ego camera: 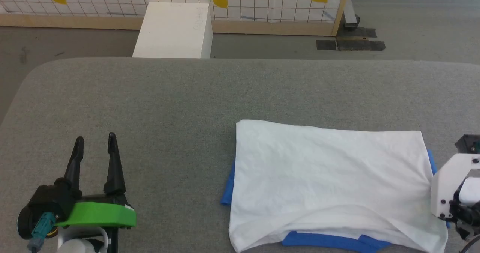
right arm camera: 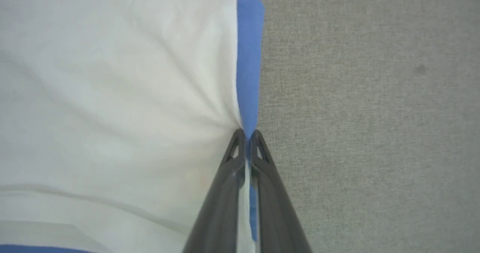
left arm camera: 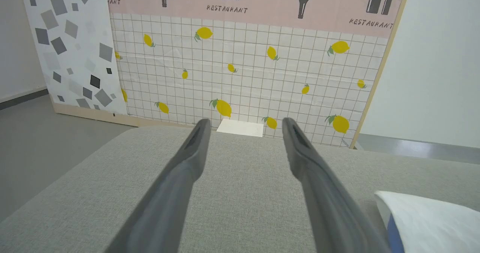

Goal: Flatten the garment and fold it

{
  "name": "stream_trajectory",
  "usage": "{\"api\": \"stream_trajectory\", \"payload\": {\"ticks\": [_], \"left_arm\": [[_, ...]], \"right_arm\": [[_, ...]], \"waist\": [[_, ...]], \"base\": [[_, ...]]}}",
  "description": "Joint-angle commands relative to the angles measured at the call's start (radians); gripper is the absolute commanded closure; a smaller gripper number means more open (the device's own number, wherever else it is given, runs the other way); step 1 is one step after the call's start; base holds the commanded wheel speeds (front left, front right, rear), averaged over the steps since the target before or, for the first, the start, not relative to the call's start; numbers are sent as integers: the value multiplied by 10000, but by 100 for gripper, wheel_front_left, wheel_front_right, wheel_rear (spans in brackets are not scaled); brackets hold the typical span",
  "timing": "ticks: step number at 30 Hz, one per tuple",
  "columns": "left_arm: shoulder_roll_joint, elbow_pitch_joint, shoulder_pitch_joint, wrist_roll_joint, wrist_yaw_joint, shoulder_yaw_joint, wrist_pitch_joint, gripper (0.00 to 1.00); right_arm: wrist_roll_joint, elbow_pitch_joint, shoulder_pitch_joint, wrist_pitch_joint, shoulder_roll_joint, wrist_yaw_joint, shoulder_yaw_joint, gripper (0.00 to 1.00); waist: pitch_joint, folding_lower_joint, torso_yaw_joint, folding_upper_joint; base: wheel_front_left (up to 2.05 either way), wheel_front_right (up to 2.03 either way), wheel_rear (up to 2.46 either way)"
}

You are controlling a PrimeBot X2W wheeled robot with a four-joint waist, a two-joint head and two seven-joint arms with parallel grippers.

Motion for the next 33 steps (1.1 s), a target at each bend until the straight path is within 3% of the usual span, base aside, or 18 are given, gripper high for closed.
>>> {"api": "stream_trajectory", "payload": {"ticks": [1,10,14,19,25,33], "left_arm": [[-79,38,119,144,-81,59,-47,0],[-324,-21,373,363,-256,310,-47,0],[-437,-27,350,402,-338,283,-47,0],[-549,66,217,405,-458,188,-47,0],[-615,205,135,391,-555,215,-47,0],[-678,362,-30,355,-675,210,-47,0]], "right_arm": [[74,-337,74,94,-89,-19,103,100],[1494,-3680,255,1002,-420,-19,2328,100],[1880,-4102,66,1068,-226,-19,3372,100],[2022,-3450,-453,645,262,-19,4508,100],[2148,-1757,-1210,-161,1068,-19,5521,100],[2215,745,-2084,-1295,1429,-19,6239,100]], "waist": [[-69,0,26,-1],[-524,0,79,-1],[-552,0,234,-1],[-482,0,690,-1],[-229,0,1387,-1],[190,0,2137,-1]], "base": [[0,0,0],[0,0,0],[0,0,0],[0,0,0],[0,0,0],[0,0,0]]}}
